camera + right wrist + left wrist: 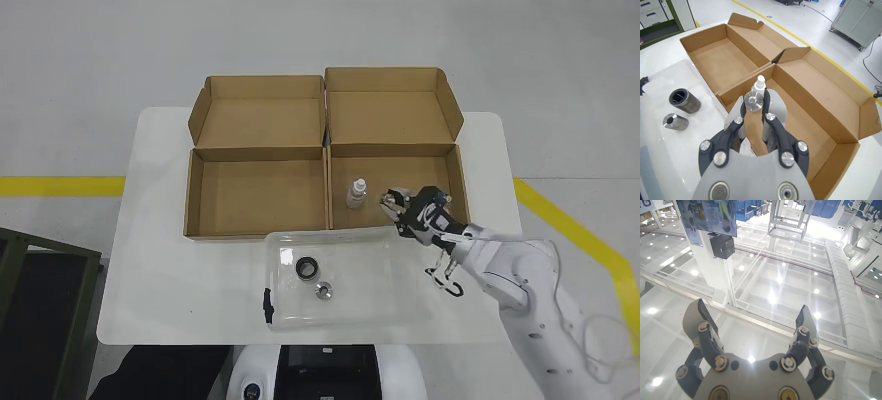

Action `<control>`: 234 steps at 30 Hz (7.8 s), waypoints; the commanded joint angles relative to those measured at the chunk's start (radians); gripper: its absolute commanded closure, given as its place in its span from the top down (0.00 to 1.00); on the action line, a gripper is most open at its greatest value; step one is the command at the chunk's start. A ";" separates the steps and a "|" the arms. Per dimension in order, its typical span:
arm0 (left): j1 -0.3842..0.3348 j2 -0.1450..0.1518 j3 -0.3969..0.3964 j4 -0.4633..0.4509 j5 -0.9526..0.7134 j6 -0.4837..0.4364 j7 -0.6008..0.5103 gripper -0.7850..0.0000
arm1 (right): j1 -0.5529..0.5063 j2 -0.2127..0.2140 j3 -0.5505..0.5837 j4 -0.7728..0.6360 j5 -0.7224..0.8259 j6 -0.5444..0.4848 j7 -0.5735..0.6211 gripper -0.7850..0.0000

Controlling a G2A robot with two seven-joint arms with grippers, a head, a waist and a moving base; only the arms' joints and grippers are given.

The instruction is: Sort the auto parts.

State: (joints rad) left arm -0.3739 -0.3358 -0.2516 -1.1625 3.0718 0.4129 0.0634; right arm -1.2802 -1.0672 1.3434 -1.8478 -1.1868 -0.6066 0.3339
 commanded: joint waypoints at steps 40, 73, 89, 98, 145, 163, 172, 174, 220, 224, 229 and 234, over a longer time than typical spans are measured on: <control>0.000 0.000 0.000 0.000 0.000 0.000 0.000 1.00 | 0.394 -0.041 -0.236 0.469 0.056 -0.085 0.201 0.00; 0.000 0.000 0.000 0.000 0.000 0.000 0.000 1.00 | 0.300 -0.008 -0.139 0.190 0.089 -0.107 0.218 0.51; 0.000 0.000 0.000 0.000 0.000 0.000 0.000 1.00 | 0.083 0.017 -0.134 -0.179 0.132 -0.158 0.250 0.55; 0.000 0.000 0.000 0.000 0.000 0.000 0.000 1.00 | 0.058 0.015 -0.243 -0.186 0.075 -0.185 0.270 0.57; 0.000 0.000 0.000 0.000 0.000 0.000 0.000 1.00 | 0.122 -0.014 -0.495 0.065 -0.103 -0.160 0.239 0.49; 0.000 0.000 0.000 0.000 0.000 0.000 0.000 1.00 | 0.130 -0.019 -0.520 0.068 -0.125 -0.158 0.221 0.21; 0.000 0.000 0.000 0.000 0.000 0.000 0.000 1.00 | 0.123 -0.011 -0.497 0.014 -0.113 -0.178 0.244 0.00; 0.000 0.000 0.000 0.000 0.000 0.000 0.000 1.00 | 0.115 -0.007 -0.482 -0.007 -0.103 -0.183 0.247 0.00; 0.000 0.000 0.000 0.000 0.000 0.000 0.000 1.00 | 0.089 -0.004 -0.306 -0.294 0.122 -0.061 -0.210 0.00; 0.000 0.000 0.000 0.000 0.000 0.000 0.000 1.00 | 0.092 -0.009 -0.298 -0.303 0.137 -0.047 -0.266 0.00; 0.000 0.000 0.000 0.000 0.000 0.000 0.000 1.00 | 0.091 -0.013 -0.285 -0.309 0.161 -0.038 -0.314 0.00; 0.000 0.000 0.000 0.000 0.000 0.000 0.000 1.00 | 0.091 -0.015 -0.262 -0.319 0.177 -0.034 -0.341 0.00</control>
State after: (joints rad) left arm -0.3739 -0.3358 -0.2516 -1.1625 3.0718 0.4129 0.0634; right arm -1.1888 -1.0816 1.0762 -2.1640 -1.0129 -0.6407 -0.0015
